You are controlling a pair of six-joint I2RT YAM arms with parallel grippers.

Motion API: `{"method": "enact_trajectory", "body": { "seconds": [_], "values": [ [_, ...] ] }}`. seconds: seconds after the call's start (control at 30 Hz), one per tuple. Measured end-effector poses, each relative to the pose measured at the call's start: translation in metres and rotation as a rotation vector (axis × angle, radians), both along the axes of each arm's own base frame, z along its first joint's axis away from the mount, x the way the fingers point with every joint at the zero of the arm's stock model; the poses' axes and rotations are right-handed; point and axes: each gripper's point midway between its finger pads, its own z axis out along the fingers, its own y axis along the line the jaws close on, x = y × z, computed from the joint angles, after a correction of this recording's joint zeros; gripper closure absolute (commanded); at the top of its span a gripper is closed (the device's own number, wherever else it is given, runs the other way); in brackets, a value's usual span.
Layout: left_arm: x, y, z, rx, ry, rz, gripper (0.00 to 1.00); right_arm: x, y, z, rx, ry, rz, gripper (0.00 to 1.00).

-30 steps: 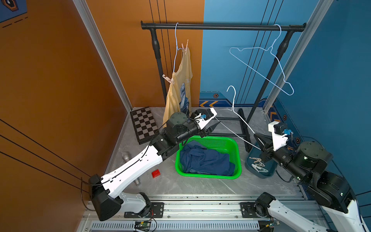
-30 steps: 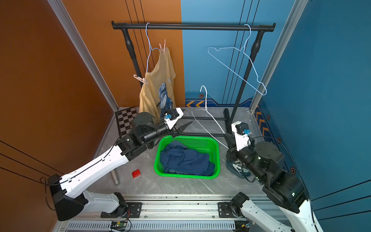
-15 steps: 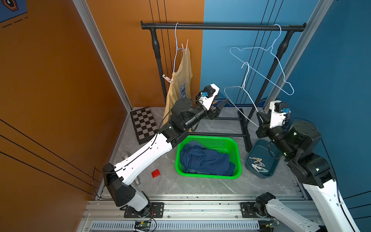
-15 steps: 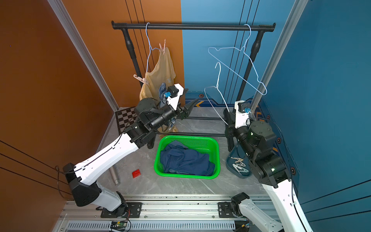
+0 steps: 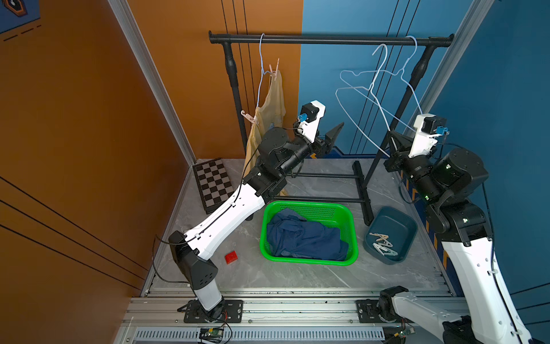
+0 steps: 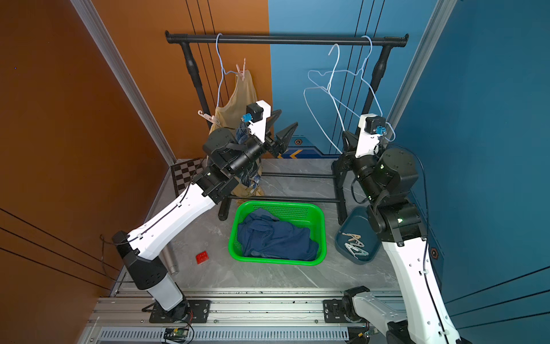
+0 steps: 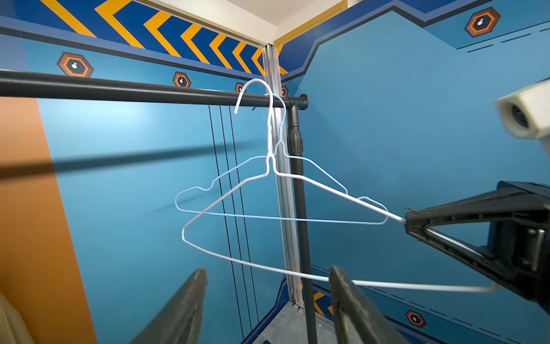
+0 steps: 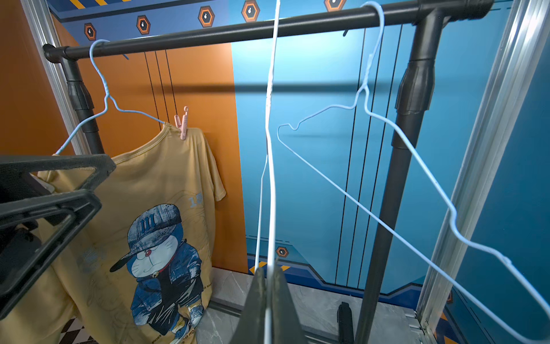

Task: Remove the clothespins securing t-shirts to the hanger
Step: Place the hanger on the clothes rail.

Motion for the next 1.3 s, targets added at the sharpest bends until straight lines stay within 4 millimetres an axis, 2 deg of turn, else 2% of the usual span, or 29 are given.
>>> {"method": "enact_trajectory", "body": {
  "seconds": [0.23,0.37,0.57,0.8,0.97,1.03,1.3],
  "values": [
    [0.008,0.003,0.011,-0.030,-0.009,0.008,0.33,0.016,-0.001,0.019,0.011,-0.037,0.009,1.00],
    [0.014,0.008,0.020,-0.047,-0.021,0.020,0.33,0.029,-0.002,0.023,0.024,-0.041,0.014,1.00],
    [0.026,0.010,0.026,-0.069,-0.031,0.026,0.33,0.048,0.000,0.012,0.030,-0.008,0.029,1.00],
    [0.037,0.003,0.015,-0.061,-0.009,0.014,0.33,0.057,-0.001,-0.002,0.026,0.024,0.036,1.00],
    [0.038,0.000,0.012,-0.060,0.000,0.004,0.33,0.058,-0.002,-0.005,0.028,0.022,0.035,0.69],
    [0.038,0.000,0.012,-0.060,-0.001,0.001,0.33,0.056,-0.002,-0.004,0.029,0.020,0.035,0.60],
    [0.035,0.002,0.010,-0.055,0.006,0.001,0.33,0.033,-0.008,0.011,0.026,-0.021,0.025,0.41]
  ]
}}
